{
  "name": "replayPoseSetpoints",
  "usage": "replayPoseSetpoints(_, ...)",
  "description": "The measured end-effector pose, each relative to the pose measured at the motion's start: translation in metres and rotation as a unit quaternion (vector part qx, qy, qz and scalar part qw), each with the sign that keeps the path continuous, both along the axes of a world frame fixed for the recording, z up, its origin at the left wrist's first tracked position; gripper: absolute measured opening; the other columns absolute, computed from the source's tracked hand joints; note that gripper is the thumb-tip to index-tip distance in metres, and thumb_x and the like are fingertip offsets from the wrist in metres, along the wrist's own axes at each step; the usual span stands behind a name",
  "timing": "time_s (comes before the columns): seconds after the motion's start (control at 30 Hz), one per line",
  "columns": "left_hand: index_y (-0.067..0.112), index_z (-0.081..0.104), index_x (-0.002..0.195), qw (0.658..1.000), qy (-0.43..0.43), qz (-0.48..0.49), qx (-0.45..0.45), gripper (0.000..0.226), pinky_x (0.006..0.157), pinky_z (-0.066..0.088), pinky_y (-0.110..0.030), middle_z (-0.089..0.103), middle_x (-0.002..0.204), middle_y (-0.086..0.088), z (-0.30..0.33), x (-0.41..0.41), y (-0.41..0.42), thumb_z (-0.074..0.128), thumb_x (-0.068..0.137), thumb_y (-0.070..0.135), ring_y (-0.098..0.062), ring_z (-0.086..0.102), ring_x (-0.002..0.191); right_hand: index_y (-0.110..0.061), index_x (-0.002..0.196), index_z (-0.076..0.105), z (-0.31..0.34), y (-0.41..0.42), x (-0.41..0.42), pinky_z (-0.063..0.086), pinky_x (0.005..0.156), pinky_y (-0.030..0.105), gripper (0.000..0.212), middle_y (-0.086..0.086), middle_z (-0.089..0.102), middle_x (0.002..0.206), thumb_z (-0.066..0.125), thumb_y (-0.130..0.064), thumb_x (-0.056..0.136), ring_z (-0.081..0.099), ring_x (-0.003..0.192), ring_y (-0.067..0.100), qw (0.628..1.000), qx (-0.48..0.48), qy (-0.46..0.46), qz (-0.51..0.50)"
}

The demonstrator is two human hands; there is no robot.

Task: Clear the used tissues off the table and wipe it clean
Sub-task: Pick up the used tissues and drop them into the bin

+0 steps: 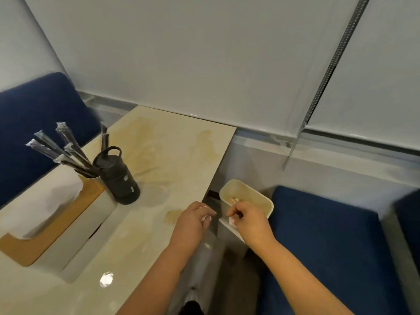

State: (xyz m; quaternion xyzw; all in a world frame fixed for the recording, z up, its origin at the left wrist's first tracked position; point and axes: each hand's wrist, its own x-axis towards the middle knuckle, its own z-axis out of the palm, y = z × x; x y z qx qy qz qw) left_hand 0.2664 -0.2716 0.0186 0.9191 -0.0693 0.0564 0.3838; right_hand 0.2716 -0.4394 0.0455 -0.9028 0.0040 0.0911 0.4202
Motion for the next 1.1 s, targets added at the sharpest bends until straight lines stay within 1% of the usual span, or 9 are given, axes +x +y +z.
replayPoseSetpoints(0.07, 0.014, 0.075, 0.089, 1.0, 0.005, -0.021, 0.002, 0.019, 0.077, 0.035, 0.0, 0.062, 0.098, 0.002, -0.002, 0.013, -0.014, 0.061, 0.083, 0.001, -0.007, 0.056, 0.087, -0.036, 0.07, 0.055, 0.001, -0.017, 0.005, 0.037, 0.064, 0.014, 0.041, -0.012, 0.056, 0.079, 0.054, 0.002, 0.085, 0.053, 0.076, 0.01, 1.0, 0.008, 0.002, -0.023)
replayPoseSetpoints(0.13, 0.016, 0.075, 0.09, 0.999, 0.009, -0.04, 0.004, 0.019, 0.08, 0.039, -0.007, 0.061, 0.099, 0.004, -0.005, 0.027, -0.026, 0.062, 0.084, 0.004, -0.007, 0.057, 0.089, -0.032, 0.072, 0.058, 0.002, -0.032, 0.011, 0.036, 0.063, 0.012, 0.036, -0.014, 0.056, 0.08, 0.054, 0.001, 0.085, 0.052, 0.076, 0.006, 0.999, 0.003, -0.007, -0.042)
replayPoseSetpoints(0.27, 0.018, 0.074, 0.092, 0.997, 0.021, -0.078, 0.014, 0.018, 0.083, 0.044, -0.017, 0.06, 0.1, 0.006, -0.012, 0.056, -0.047, 0.061, 0.086, 0.007, -0.006, 0.056, 0.089, -0.016, 0.081, 0.066, -0.001, -0.055, 0.024, 0.048, 0.074, 0.026, 0.023, -0.002, 0.065, 0.086, 0.054, 0.003, 0.084, 0.059, 0.083, 0.016, 0.996, -0.001, -0.008, -0.085)
replayPoseSetpoints(0.33, 0.017, 0.074, 0.092, 0.996, 0.028, -0.087, 0.005, 0.017, 0.084, 0.047, -0.022, 0.06, 0.101, 0.005, -0.016, 0.072, -0.057, 0.062, 0.086, 0.006, -0.009, 0.058, 0.09, -0.02, 0.078, 0.065, -0.006, -0.066, 0.033, 0.048, 0.074, 0.026, 0.024, -0.007, 0.064, 0.084, 0.056, 0.002, 0.083, 0.059, 0.081, 0.013, 0.995, -0.009, -0.007, -0.1)
replayPoseSetpoints(0.47, 0.018, 0.072, 0.098, 0.992, 0.063, -0.108, 0.018, 0.018, 0.091, 0.046, -0.024, 0.059, 0.107, 0.005, -0.027, 0.11, -0.077, 0.059, 0.088, 0.009, -0.011, 0.057, 0.096, -0.036, 0.07, 0.056, -0.017, -0.087, 0.058, 0.039, 0.062, 0.008, 0.038, -0.02, 0.052, 0.075, 0.06, 0.0, 0.083, 0.05, 0.071, 0.0, 0.992, -0.042, -0.003, -0.12)
replayPoseSetpoints(0.63, 0.022, 0.068, 0.105, 0.984, 0.104, -0.137, 0.042, 0.021, 0.092, 0.046, -0.022, 0.056, 0.113, 0.008, -0.044, 0.161, -0.097, 0.056, 0.091, 0.014, -0.009, 0.056, 0.099, -0.038, 0.065, 0.053, -0.029, -0.102, 0.094, 0.037, 0.062, 0.001, 0.044, -0.022, 0.049, 0.079, 0.062, 0.001, 0.083, 0.049, 0.074, -0.003, 0.988, -0.048, 0.01, -0.146)
replayPoseSetpoints(0.77, 0.024, 0.066, 0.109, 0.977, 0.131, -0.159, 0.055, 0.023, 0.093, 0.045, -0.023, 0.057, 0.117, 0.006, -0.066, 0.202, -0.11, 0.057, 0.09, 0.013, -0.009, 0.054, 0.102, -0.029, 0.075, 0.059, -0.04, -0.11, 0.124, 0.037, 0.062, 0.003, 0.029, -0.017, 0.05, 0.081, 0.06, -0.002, 0.085, 0.047, 0.072, -0.004, 0.987, -0.062, 0.023, -0.143)
replayPoseSetpoints(1.0, 0.03, 0.057, 0.123, 0.953, 0.202, -0.188, 0.121, 0.037, 0.094, 0.046, -0.026, 0.052, 0.128, 0.007, -0.116, 0.258, -0.124, 0.06, 0.089, 0.016, -0.012, 0.054, 0.108, -0.026, 0.075, 0.061, -0.067, -0.117, 0.169, 0.039, 0.064, 0.006, 0.027, -0.011, 0.054, 0.082, 0.061, -0.001, 0.083, 0.05, 0.073, 0.0, 0.984, -0.05, 0.051, -0.162)
replayPoseSetpoints(1.1, 0.031, 0.054, 0.128, 0.939, 0.251, -0.196, 0.127, 0.043, 0.096, 0.046, -0.028, 0.049, 0.132, 0.008, -0.134, 0.273, -0.126, 0.061, 0.089, 0.015, -0.012, 0.052, 0.113, -0.028, 0.075, 0.061, -0.078, -0.119, 0.184, 0.04, 0.064, 0.006, 0.026, -0.014, 0.052, 0.082, 0.062, -0.004, 0.084, 0.05, 0.074, 0.0, 0.982, -0.054, 0.064, -0.167)
